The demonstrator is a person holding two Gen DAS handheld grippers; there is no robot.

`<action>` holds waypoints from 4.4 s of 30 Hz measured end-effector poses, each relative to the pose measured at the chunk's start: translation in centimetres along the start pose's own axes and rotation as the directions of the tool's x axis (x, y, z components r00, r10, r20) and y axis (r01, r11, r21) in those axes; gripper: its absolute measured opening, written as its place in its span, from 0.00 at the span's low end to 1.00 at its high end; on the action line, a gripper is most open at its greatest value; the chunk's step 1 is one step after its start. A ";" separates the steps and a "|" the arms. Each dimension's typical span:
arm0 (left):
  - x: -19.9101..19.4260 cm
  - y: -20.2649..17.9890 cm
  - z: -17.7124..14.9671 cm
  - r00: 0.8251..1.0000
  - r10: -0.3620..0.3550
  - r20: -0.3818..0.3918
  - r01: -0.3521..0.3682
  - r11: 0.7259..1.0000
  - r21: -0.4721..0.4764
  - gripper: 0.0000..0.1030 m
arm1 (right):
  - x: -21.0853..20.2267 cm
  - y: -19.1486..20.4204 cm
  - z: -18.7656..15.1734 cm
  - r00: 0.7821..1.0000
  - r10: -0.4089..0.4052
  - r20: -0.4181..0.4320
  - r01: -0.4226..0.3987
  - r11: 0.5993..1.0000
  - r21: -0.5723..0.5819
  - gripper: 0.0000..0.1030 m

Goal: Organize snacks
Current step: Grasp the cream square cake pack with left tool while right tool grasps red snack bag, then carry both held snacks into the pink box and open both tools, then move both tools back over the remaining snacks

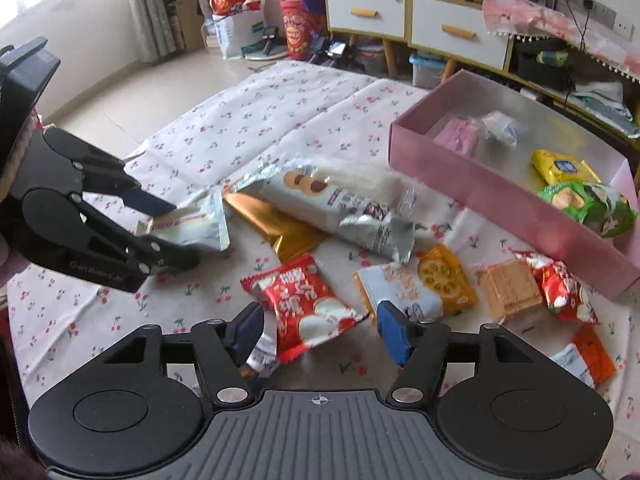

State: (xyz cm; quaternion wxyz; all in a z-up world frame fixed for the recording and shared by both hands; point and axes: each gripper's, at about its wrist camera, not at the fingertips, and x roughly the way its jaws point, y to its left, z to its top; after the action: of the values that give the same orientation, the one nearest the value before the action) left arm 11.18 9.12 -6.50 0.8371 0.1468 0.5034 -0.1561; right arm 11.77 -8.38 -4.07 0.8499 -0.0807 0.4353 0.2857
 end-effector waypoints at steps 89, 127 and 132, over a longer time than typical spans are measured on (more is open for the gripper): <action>3.2 -4.3 14.7 0.927 0.009 0.376 0.125 0.935 -0.332 0.43 | -0.9 -17.6 5.0 0.935 -0.287 0.211 0.085 0.754 0.651 0.32; -0.6 -4.9 12.9 0.942 0.036 0.333 0.050 0.968 -0.244 0.88 | -6.2 -14.6 5.1 0.927 -0.298 0.227 0.129 0.823 0.553 0.73; -1.9 -4.5 11.9 0.945 0.060 0.323 0.026 0.966 -0.256 0.90 | -7.5 -13.3 4.4 0.928 -0.293 0.230 0.131 0.834 0.536 0.78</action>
State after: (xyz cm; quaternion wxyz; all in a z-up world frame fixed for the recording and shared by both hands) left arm 17.95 0.44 0.15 0.9224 0.0136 0.3717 -0.1043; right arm 18.77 -20.71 3.05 0.9236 0.1441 0.3480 0.0716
